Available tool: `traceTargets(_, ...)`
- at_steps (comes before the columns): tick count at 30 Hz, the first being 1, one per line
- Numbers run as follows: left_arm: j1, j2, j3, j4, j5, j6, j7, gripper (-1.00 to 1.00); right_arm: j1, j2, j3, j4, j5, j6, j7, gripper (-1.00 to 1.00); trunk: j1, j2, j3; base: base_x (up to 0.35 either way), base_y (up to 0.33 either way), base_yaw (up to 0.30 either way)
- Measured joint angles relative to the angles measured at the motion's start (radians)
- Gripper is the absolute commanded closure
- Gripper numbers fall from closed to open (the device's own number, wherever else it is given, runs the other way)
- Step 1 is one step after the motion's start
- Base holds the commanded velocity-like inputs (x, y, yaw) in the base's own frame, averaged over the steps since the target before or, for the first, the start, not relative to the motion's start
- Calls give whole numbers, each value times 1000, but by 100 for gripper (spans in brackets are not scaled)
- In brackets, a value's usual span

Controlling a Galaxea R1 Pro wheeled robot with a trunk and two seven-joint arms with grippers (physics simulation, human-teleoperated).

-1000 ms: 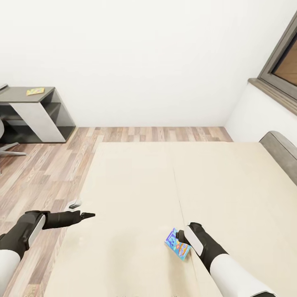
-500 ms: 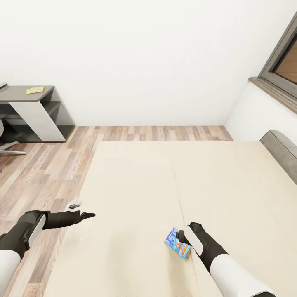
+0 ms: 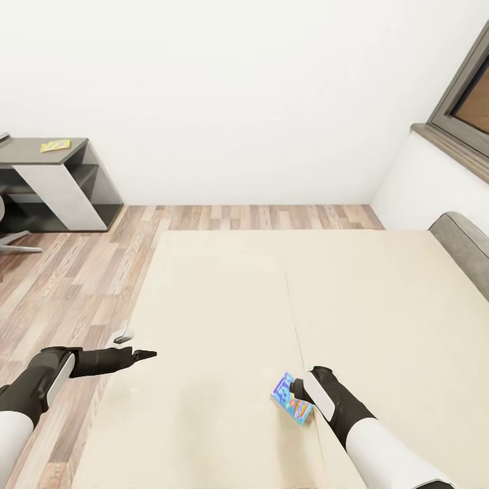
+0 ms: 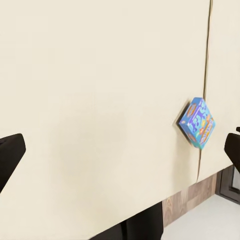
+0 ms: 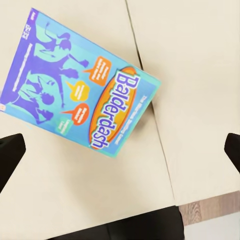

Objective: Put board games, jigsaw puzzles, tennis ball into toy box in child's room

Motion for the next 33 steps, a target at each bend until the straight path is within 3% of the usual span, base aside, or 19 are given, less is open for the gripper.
traceTargets(33, 0, -4, 0, 0, 0, 1, 3, -100, 0, 1, 0, 0, 0, 0, 0, -100, 0, 0, -53, 0, 0, 0)
